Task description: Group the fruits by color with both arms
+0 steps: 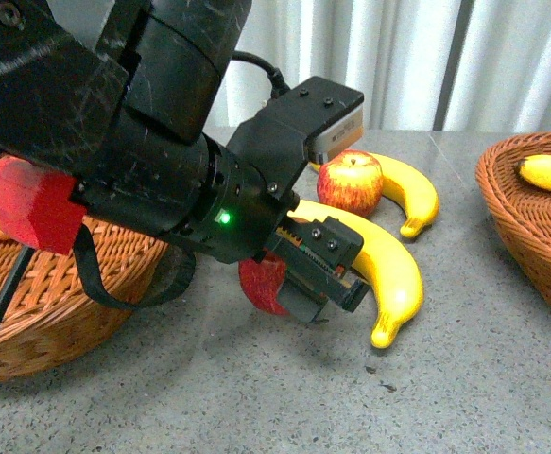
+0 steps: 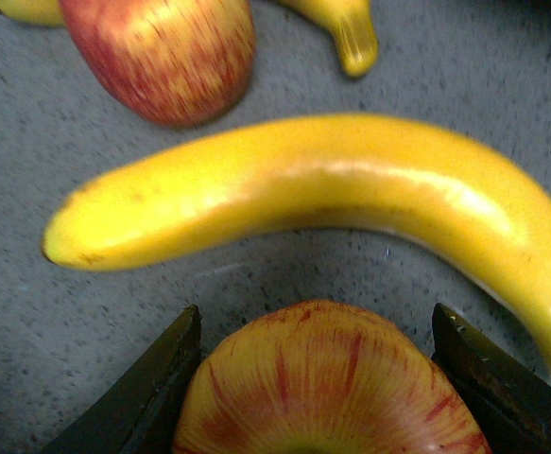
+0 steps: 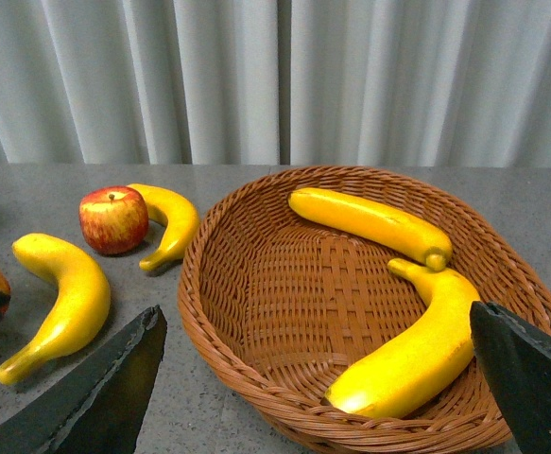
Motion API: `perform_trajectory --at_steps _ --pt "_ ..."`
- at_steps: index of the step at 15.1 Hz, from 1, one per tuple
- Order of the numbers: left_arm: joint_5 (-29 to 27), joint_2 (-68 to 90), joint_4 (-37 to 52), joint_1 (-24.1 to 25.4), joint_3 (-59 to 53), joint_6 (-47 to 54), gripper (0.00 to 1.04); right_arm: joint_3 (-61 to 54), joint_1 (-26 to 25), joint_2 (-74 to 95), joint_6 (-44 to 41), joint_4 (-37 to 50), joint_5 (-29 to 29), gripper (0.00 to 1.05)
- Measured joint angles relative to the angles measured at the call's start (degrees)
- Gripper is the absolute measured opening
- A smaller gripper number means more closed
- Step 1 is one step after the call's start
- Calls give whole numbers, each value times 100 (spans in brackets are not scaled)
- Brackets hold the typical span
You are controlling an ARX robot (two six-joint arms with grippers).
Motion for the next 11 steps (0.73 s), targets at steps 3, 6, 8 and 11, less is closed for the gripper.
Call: perform_trajectory --at_steps 3,6,8,11 --pt "-396 -710 0 326 127 -627 66 0 0 0 0 0 0 98" --pt "-1366 -1344 -76 1150 -55 -1641 65 0 0 0 0 0 0 98" --pt "-1687 -1530 -238 1541 -457 -2153 65 0 0 0 0 0 0 98" --pt "-1853 -1526 -208 1779 -892 -2514 65 0 0 0 0 0 0 98"
